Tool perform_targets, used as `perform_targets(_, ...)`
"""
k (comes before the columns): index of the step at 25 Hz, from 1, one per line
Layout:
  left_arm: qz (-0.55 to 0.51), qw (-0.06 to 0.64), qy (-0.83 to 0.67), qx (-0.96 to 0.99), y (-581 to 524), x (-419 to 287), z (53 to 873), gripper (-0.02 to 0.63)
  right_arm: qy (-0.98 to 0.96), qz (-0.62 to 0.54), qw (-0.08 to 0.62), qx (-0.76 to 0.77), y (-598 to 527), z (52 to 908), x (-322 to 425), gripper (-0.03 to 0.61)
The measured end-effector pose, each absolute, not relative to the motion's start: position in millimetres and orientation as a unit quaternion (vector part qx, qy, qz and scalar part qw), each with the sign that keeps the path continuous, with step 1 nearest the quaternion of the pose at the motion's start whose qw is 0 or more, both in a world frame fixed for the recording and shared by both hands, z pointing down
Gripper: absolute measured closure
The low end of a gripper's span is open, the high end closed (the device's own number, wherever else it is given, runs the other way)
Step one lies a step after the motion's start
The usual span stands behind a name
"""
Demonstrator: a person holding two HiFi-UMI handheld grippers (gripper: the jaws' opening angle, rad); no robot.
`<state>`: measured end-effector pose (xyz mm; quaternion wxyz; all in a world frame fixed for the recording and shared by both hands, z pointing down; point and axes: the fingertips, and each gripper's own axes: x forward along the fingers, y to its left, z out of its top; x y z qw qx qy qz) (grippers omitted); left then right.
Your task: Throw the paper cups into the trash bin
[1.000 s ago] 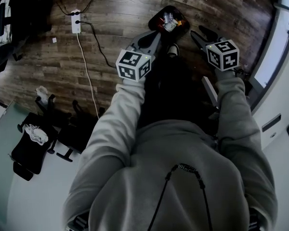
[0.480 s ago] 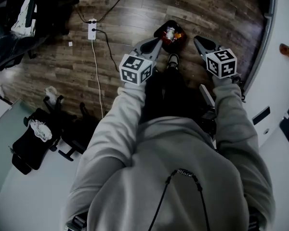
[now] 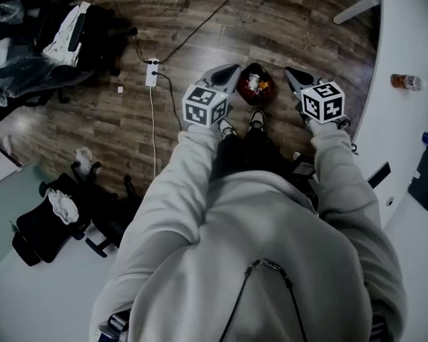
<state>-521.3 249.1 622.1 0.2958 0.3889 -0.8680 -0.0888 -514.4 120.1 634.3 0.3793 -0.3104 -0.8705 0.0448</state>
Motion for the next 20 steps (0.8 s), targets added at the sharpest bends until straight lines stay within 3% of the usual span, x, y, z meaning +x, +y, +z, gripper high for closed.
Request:
perform_targets(7,-0.052,0.223,-0.894,0.384,263.4,-552.6,545.0,0.615,-0.898,0.052,0.319,-0.299,114.5,563.2,-535.4,0.56)
perform_targets(20,-0.008,0.039,-0.899,0.436,208.5,-588.9,331.1,0.615,-0.949,0.011,0.102,-0.297,76.5,323.6,-566.2,0.56)
